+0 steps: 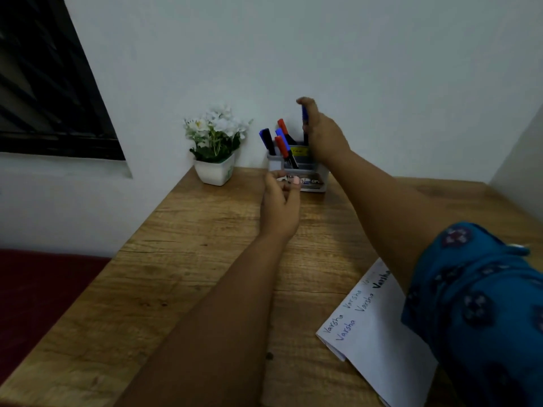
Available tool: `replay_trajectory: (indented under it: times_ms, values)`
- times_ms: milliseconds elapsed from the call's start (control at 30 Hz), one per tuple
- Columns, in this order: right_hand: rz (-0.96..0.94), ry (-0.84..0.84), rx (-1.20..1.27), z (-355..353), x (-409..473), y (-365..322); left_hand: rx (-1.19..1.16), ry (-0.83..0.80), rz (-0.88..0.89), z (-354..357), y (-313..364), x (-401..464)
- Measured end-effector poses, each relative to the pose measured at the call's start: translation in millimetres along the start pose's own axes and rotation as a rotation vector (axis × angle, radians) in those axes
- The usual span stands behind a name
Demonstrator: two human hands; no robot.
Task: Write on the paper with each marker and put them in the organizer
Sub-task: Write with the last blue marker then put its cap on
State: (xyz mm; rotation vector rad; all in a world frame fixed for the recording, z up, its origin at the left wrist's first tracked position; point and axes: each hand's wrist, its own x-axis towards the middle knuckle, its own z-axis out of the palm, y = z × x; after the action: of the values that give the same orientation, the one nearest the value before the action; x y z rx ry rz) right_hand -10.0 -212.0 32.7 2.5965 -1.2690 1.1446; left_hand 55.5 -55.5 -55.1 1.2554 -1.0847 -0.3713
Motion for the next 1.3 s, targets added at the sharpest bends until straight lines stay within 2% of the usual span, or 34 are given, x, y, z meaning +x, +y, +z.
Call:
replay_trajectory:
  times_ms: [133,267,333,400,600,700,767,833,900,1000,1067,1133,1233,1300]
  values:
    - [-0.002,-0.123,-0.38,3,11,5,-0.006,-0.007,-0.007,0,0,0]
    - [0.019,-0.233,-0.488,-2,12,2,0.001,-0.021,-0.028,0,1,0]
    - [0.026,-0.306,-0.49,-2,9,-5,0.004,-0.021,-0.041,-1,2,0]
    - [0.058,-0.311,-0.433,-3,0,-11,0.001,-0.021,-0.042,-1,3,0]
    - [0.075,-0.135,-0.295,-22,-46,-14,0.071,-0.043,-0.035,-4,9,-4]
    - [0.009,-0.085,-0.224,-50,-82,-10,0.253,-0.081,0.044,-4,10,-7]
    - [-0.078,-0.171,-0.125,-81,-108,0,0.32,-0.117,0.106,-4,18,-10]
    - [-0.091,-0.329,-0.02,-115,-135,12,0.338,-0.151,0.163,-4,29,-15]
    - [0.018,-0.515,0.021,-146,-161,26,0.426,-0.224,0.198,-2,36,-23]
    - [0.181,-0.716,0.087,-169,-196,43,0.568,-0.458,0.189,1,48,-41]
    - [0.206,-0.793,0.061,-172,-213,46,0.537,-0.559,0.136,3,59,-54]
    - [0.184,-0.849,0.031,-170,-225,43,0.467,-0.557,0.107,6,72,-70]
    - [0.166,-0.841,-0.003,-166,-233,38,0.5,-0.529,0.143,7,83,-88]
    - [0.181,-0.816,-0.027,-165,-236,36,0.567,-0.565,0.128,2,85,-96]
